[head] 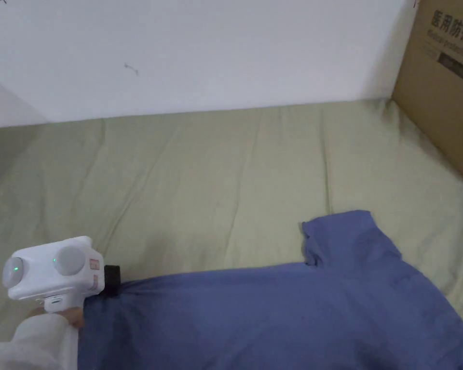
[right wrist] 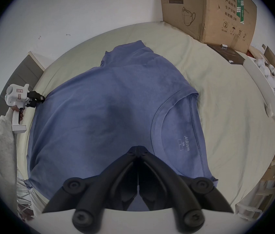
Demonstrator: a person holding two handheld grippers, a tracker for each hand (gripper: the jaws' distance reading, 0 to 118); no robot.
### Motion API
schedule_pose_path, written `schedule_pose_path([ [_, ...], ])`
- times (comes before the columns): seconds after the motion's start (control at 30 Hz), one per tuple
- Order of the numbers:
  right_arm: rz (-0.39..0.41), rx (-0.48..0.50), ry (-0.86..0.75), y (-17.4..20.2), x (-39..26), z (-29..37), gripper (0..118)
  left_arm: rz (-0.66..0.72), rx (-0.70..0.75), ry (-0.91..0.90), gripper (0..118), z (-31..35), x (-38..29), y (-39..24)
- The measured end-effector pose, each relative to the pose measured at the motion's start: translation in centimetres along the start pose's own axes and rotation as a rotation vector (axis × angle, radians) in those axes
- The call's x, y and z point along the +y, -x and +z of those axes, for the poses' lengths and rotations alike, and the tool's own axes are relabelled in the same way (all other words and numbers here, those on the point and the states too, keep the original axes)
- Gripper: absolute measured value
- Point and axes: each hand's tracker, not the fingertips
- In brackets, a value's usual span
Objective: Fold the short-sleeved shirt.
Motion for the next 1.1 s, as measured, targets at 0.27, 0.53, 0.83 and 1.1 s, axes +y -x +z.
schedule_pose_path([
  [0.27,-0.017,0.078,-0.026,-1.4,5.5,0.1,0,-0.115,0.022,-0.032,4,0.7,0.3,-0.6],
  [0.53,0.086,0.001,0.003,-3.6,19.2,-5.3,99,-0.068,-0.020,-0.037,4,1.6,0.2,0.3],
  [0.83,0.119,-0.079,0.215,-3.8,24.3,-15.8,93,-0.084,-0.028,-0.057,4,2.8,0.4,0.2],
  [1.1,0.179,-0.118,0.217,-3.8,24.1,-15.8,23,-0.107,-0.022,-0.060,4,3.5,0.1,-0.4],
])
